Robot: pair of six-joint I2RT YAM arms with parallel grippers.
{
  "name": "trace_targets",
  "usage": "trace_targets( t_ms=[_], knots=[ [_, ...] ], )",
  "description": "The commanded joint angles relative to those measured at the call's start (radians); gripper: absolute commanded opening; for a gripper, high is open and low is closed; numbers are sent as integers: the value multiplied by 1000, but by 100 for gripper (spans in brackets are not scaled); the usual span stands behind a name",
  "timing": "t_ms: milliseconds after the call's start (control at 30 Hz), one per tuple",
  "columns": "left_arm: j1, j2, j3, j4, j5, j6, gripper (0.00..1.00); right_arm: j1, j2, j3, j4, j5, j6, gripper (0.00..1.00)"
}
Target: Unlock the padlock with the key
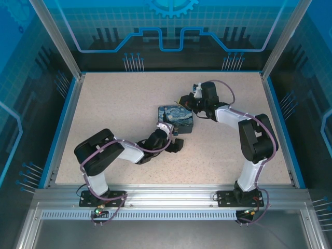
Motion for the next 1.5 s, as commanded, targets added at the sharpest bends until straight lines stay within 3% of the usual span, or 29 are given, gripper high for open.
trace_targets(
  t_ms=[0,800,1233,1467],
  knots=[
    [-7,36,33,70,-60,52,99,17,34,23,15,-16,8,0],
    [-31,166,201,87,53,23,99,30,93,19,26,-22,-3,0],
    [42,175,179,252,213,-210,99,29,92,11,20,-22,-11,0],
    [53,195,193,236,228,-226,99,24,98,3,33,-28,-9,0]
  ],
)
